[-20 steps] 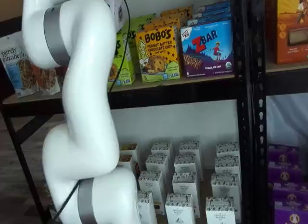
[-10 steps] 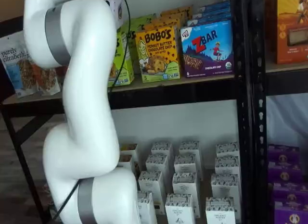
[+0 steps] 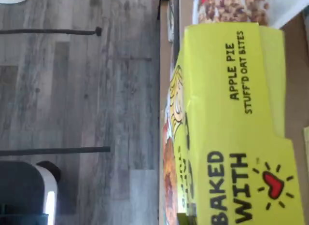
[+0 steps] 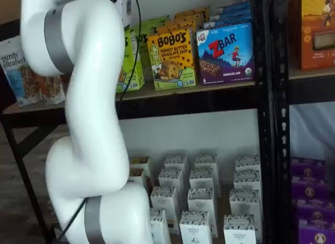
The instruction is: Pick the green box on the top shelf, the fourth from the left
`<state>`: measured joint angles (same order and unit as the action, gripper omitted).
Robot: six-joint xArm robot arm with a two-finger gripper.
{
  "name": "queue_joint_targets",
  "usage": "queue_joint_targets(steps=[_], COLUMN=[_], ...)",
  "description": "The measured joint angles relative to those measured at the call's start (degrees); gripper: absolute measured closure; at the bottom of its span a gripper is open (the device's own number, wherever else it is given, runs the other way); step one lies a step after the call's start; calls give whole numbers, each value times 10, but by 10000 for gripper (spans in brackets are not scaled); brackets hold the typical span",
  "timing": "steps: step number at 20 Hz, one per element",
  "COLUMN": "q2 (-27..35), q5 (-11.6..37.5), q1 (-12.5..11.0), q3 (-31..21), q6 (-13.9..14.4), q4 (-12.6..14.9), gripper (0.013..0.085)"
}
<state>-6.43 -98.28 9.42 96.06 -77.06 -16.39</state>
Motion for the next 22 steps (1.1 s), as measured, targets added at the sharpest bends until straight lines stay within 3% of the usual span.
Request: queue_joint_targets(steps=[8, 22], q2=[-38, -117], q5=[-23, -38], q1=[-10, -52], q3=[-29, -112], q6=[-7, -49], q4=[-2, 4], gripper=[690, 690])
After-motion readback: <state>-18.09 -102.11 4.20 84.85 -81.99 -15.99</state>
